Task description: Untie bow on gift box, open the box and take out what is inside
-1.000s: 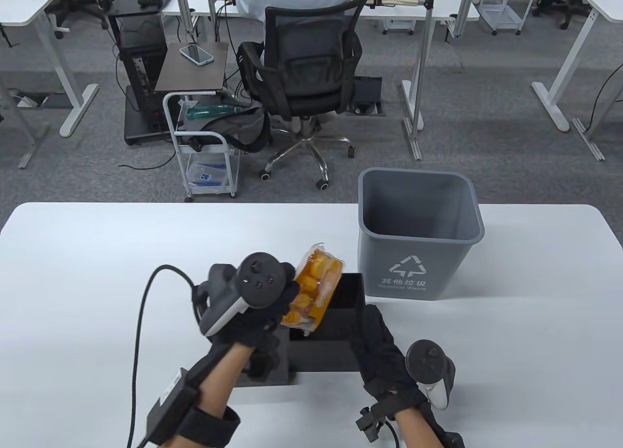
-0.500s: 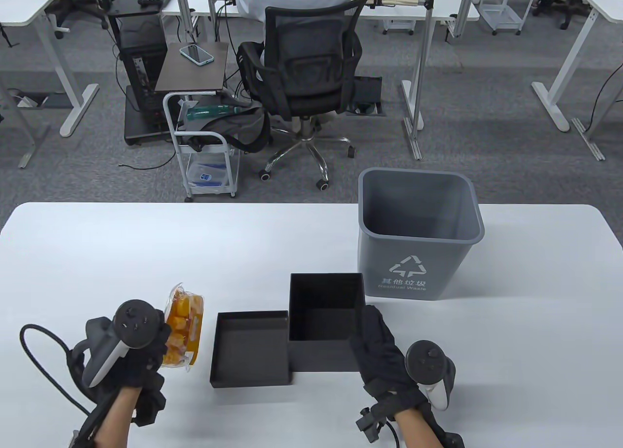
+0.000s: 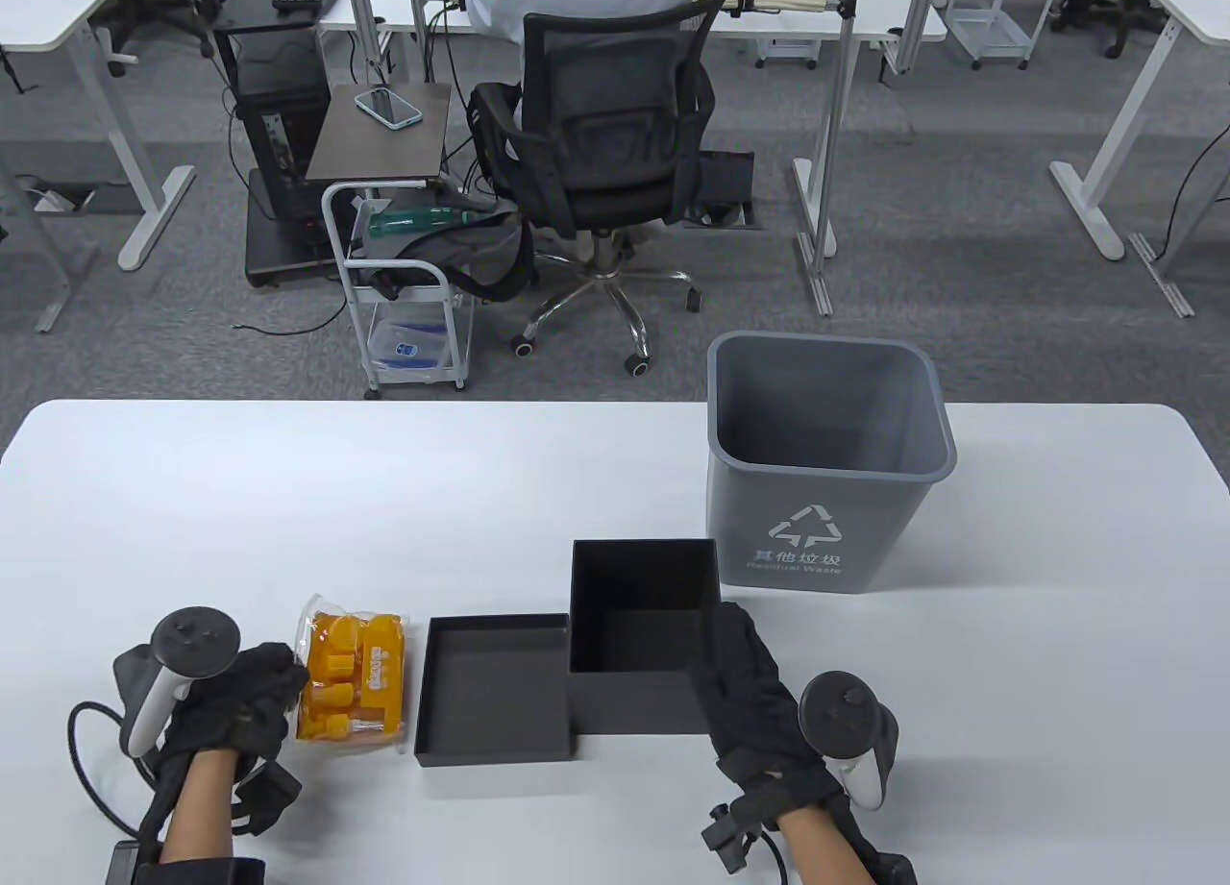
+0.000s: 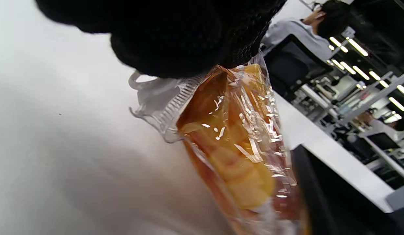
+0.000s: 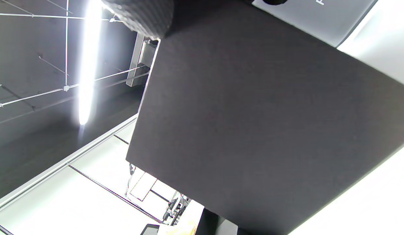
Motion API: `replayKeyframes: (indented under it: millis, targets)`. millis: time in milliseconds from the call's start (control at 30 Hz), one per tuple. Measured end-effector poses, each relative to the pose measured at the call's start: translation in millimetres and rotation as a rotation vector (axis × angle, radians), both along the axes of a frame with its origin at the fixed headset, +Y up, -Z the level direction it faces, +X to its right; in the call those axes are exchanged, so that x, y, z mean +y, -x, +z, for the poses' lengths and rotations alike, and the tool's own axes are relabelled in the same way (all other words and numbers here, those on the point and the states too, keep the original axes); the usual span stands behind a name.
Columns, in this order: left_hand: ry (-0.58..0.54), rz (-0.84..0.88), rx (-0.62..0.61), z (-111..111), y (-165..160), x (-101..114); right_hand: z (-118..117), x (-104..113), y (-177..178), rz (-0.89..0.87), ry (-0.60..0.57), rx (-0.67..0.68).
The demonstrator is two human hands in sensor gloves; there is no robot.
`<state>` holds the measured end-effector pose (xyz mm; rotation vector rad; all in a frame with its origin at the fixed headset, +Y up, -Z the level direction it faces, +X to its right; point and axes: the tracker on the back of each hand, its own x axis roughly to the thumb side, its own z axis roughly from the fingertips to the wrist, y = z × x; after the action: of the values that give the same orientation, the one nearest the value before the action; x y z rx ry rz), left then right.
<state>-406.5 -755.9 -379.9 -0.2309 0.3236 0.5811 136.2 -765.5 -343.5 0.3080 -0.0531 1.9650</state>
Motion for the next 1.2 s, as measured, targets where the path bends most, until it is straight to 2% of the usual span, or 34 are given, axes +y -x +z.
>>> replayKeyframes:
  millis: [200,267,333,400,467,500,567,633,733,800,867,933,1000,1200]
  targets:
    - [0.11,-0.057,-0.009,-7.5,-8.9,-25.6,0.9,-0.3,-0.8,0.005,-0.003,-0.004]
    - [0.106,-0.107,-0.005,-7.8,-13.3,-28.7,0.8,-0.3,-0.6,0.004,-0.004,-0.004]
    - [0.092,-0.146,0.031,-5.3,-18.6,-24.4,0.7,-0.6,-0.4,0.001,-0.004,-0.004]
    - [0.096,-0.234,0.045,0.8,-32.4,-8.8,0.5,-0.8,-0.3,0.001,-0.005,-0.007]
    - [0.061,-0.365,-0.036,6.6,-61.5,13.9,-0.1,-1.1,-0.2,0.0,-0.003,-0.007]
    - [0.003,-0.429,-0.132,11.3,-85.4,23.6,-0.2,-1.2,-0.2,-0.003,-0.001,-0.006]
    - [-0.087,-0.492,-0.299,21.7,-130.3,28.8,-0.1,-1.5,-0.4,-0.003,-0.001,-0.007]
    - [-0.109,-0.56,-0.483,35.0,-180.0,21.5,0.4,-1.5,-1.2,0.0,-0.003,-0.009]
    - [0.002,-0.746,-0.637,50.9,-232.1,-3.1,0.7,-1.2,-1.7,0.003,-0.004,-0.011]
    - [0.03,-0.843,-0.698,56.1,-247.7,-21.0,0.5,-1.5,-1.5,0.0,-0.004,-0.009]
    - [-0.041,-0.907,-0.717,61.7,-255.2,-36.3,0.7,-1.8,-1.6,0.001,-0.005,-0.01]
    - [-0.13,-0.947,-0.743,64.3,-256.9,-37.3,0.5,-1.8,-1.5,-0.001,-0.004,-0.008]
    - [-0.103,-0.95,-0.716,68.3,-257.0,-30.1,0.4,-1.7,-1.4,-0.002,-0.005,-0.007]
    - [-0.189,-0.737,-0.615,72.7,-235.1,14.7,-0.2,-1.7,-1.2,-0.007,-0.002,-0.003]
